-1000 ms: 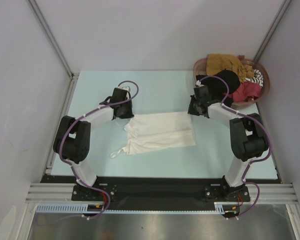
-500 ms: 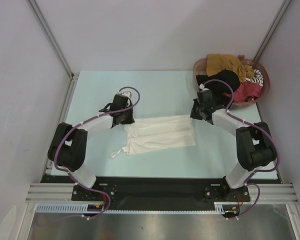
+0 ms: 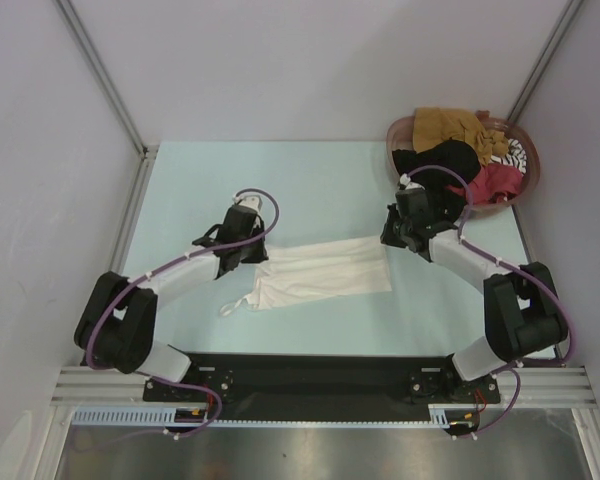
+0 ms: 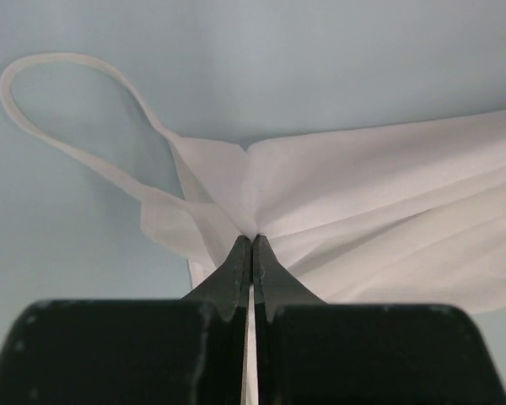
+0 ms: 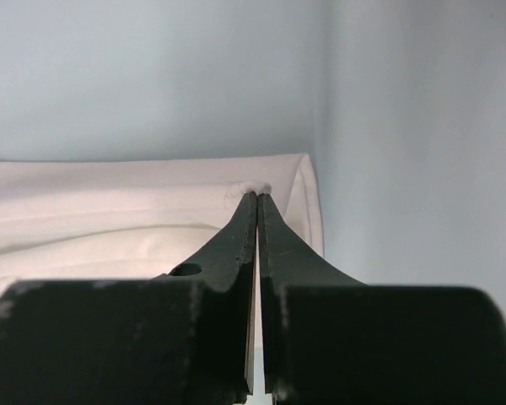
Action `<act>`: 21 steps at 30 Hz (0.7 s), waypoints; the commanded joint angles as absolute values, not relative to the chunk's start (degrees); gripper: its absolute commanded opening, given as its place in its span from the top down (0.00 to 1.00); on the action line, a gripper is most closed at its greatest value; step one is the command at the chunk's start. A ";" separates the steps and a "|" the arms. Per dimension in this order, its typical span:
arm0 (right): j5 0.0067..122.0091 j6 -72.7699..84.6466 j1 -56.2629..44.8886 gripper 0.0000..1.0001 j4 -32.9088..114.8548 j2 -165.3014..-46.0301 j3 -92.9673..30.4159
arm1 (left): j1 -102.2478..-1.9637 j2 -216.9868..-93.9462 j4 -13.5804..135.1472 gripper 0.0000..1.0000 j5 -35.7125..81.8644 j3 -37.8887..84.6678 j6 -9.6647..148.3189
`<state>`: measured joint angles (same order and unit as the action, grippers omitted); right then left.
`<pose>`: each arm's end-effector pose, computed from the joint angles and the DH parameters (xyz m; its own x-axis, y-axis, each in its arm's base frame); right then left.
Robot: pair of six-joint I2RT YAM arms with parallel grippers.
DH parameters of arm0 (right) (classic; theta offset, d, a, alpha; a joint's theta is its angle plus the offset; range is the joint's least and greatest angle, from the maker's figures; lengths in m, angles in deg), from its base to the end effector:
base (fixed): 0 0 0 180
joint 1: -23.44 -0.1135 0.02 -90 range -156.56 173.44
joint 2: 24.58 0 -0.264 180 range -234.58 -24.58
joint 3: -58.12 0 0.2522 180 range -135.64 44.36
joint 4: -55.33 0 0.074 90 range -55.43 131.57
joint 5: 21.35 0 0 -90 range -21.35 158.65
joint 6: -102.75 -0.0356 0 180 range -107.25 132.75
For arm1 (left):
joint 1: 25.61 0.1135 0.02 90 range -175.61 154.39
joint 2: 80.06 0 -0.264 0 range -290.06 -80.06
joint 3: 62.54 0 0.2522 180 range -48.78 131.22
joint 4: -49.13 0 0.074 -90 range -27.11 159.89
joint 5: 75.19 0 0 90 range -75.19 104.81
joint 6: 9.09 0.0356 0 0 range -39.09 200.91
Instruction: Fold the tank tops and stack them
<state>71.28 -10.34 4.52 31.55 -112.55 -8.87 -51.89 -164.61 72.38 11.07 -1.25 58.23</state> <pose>0.3070 0.1035 0.2099 -0.7277 0.1647 -0.6659 -0.0084 0.9685 0.2487 0.2718 -0.1316 0.1973 -0.7550 -0.0563 -0.6533 0.1197 0.9677 -0.2217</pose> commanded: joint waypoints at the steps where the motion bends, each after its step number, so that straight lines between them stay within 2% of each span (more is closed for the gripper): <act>1: 72.87 -10.97 3.75 1.00 31.81 -108.53 -7.85 | -53.73 -161.01 70.80 1.00 8.49 -3.60 56.74; 21: 72.34 -12.47 2.35 1.00 29.79 -95.34 3.57 | -59.44 -146.51 71.50 1.00 3.83 -15.82 52.08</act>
